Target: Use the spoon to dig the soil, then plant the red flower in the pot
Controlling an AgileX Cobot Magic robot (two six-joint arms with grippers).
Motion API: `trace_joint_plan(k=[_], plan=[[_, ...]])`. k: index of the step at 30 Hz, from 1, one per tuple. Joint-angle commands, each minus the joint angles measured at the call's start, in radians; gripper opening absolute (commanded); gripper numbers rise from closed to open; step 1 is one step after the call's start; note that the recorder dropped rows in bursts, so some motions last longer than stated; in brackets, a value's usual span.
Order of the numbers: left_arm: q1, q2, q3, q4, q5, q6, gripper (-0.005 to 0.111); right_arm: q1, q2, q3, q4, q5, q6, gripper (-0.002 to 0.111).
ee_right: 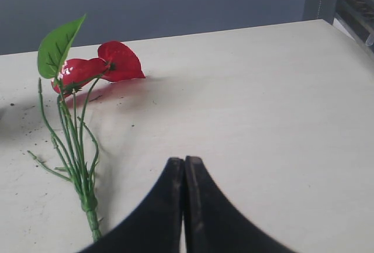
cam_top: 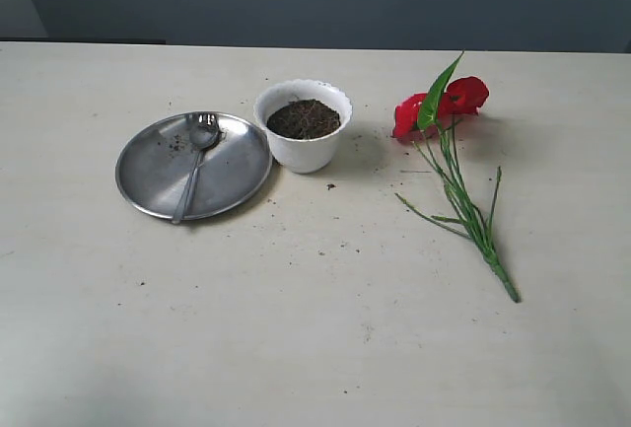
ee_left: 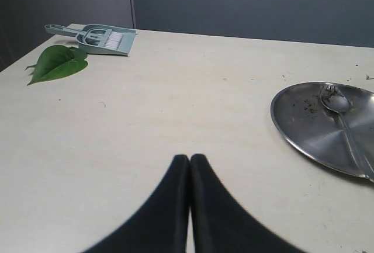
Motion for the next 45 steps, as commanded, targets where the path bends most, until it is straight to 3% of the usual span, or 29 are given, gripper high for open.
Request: trace_joint_plan(k=[1, 26, 40, 45], plan=[[-0.007, -0.006, 0.005, -0.013, -0.005, 0.001, 0.000, -0.004, -0.004, 0.002, -0.002, -0.012, -0.003, 0.000], [-0.007, -0.006, 0.005, -0.013, -0.007, 0.001, 0.000, -0.004, -0.004, 0.002, -0.004, -0.014, -0.003, 0.000], [-0.007, -0.006, 0.005, -0.013, -0.007, 0.003, 0.000, -0.004, -0.004, 0.002, -0.096, -0.018, -0.003, 0.000], [-0.007, -0.006, 0.005, -0.013, -0.007, 0.003, 0.000, -0.004, -0.004, 0.002, -0.082, -0.094, -0.003, 0.000]])
